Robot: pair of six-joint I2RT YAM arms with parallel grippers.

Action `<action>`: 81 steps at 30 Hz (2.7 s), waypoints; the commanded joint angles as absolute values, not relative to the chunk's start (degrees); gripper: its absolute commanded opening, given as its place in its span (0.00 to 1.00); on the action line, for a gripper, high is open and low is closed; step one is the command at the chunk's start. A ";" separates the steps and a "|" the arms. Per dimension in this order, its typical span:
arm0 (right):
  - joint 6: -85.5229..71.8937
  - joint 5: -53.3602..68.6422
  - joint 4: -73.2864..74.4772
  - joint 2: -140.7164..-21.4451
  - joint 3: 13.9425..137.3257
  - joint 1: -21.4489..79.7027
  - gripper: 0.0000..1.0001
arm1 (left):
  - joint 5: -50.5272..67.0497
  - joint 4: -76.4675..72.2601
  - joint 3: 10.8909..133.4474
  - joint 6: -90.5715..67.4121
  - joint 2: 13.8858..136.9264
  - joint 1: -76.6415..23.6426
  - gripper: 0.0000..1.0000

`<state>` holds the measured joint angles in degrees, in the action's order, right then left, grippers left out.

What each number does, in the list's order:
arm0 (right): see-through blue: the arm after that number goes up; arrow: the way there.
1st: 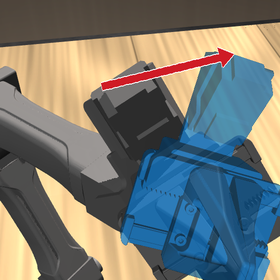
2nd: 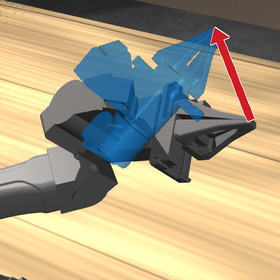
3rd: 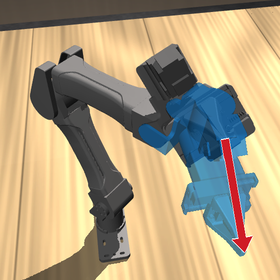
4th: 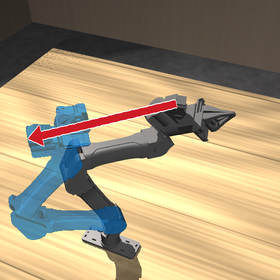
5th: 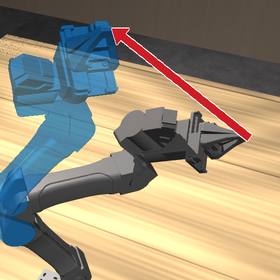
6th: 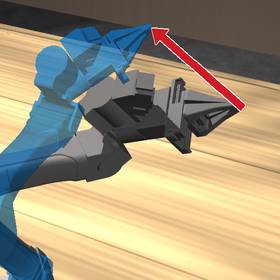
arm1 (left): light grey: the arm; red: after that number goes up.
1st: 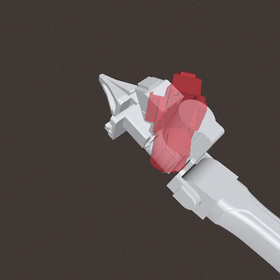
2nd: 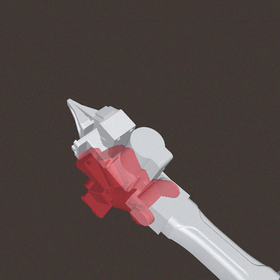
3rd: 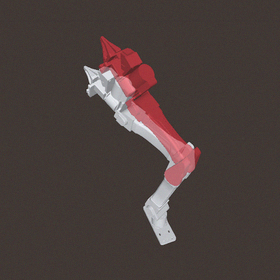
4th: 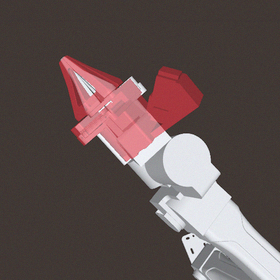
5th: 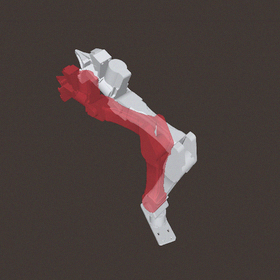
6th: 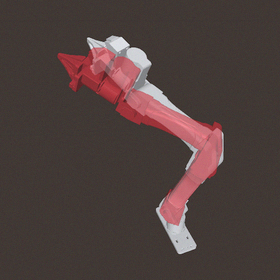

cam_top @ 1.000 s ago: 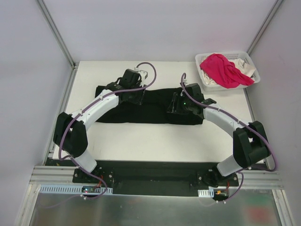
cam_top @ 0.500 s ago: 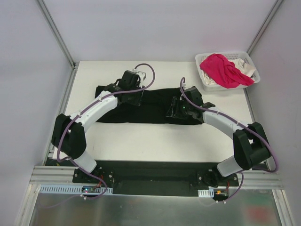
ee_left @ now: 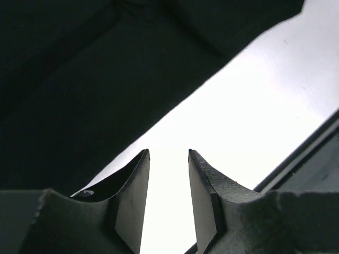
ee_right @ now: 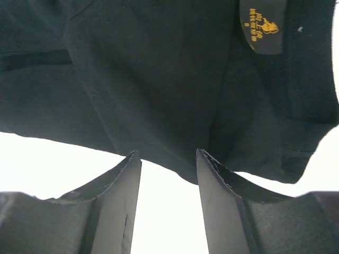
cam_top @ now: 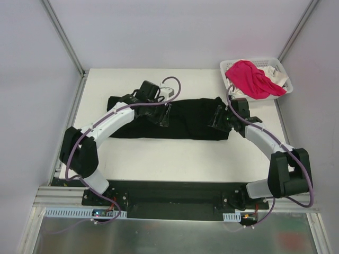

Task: Fold and stack the t-shirts
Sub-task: Fold the other side of the tshirt into a rectangle

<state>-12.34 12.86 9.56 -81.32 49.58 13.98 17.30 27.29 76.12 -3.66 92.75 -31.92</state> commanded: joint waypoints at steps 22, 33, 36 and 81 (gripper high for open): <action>-12.66 16.87 5.02 -76.64 42.36 11.78 0.49 | 35.25 37.97 97.46 9.32 115.21 -32.34 0.35; -13.89 19.25 2.46 -79.72 42.63 10.81 0.50 | 22.42 22.52 92.65 -3.43 115.14 -33.57 0.35; -13.80 19.69 2.11 -79.54 42.36 10.28 0.50 | 19.43 21.10 90.53 -3.78 113.91 -35.50 0.35; -15.56 21.18 2.81 -87.62 56.60 5.54 0.01 | 21.45 16.52 86.13 -3.87 113.37 -39.11 0.33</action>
